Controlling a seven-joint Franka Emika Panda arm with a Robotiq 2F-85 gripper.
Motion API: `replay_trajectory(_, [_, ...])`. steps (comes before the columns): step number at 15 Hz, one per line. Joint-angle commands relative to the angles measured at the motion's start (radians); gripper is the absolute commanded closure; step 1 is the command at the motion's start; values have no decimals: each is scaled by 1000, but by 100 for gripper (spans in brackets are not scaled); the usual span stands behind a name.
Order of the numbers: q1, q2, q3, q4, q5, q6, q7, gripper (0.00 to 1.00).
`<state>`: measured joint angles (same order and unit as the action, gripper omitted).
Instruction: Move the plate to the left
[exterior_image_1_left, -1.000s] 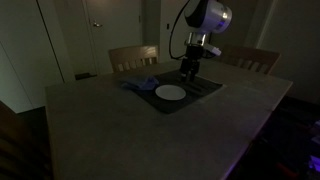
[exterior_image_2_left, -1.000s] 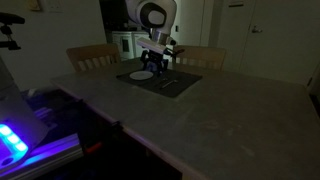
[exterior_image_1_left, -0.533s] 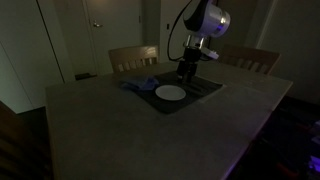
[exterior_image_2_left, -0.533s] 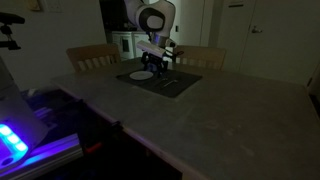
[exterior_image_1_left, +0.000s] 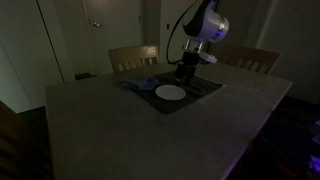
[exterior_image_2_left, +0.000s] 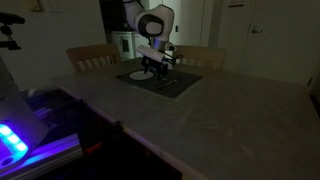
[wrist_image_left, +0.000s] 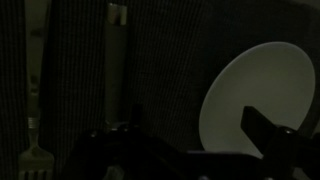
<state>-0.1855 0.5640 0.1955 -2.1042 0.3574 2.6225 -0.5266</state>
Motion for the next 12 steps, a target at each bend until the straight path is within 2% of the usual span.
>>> replay_trajectory(1, [-34,40,33,21,5,41,-4,0])
replay_trajectory(12, [-153,50,131,38,95,-61,-82,0])
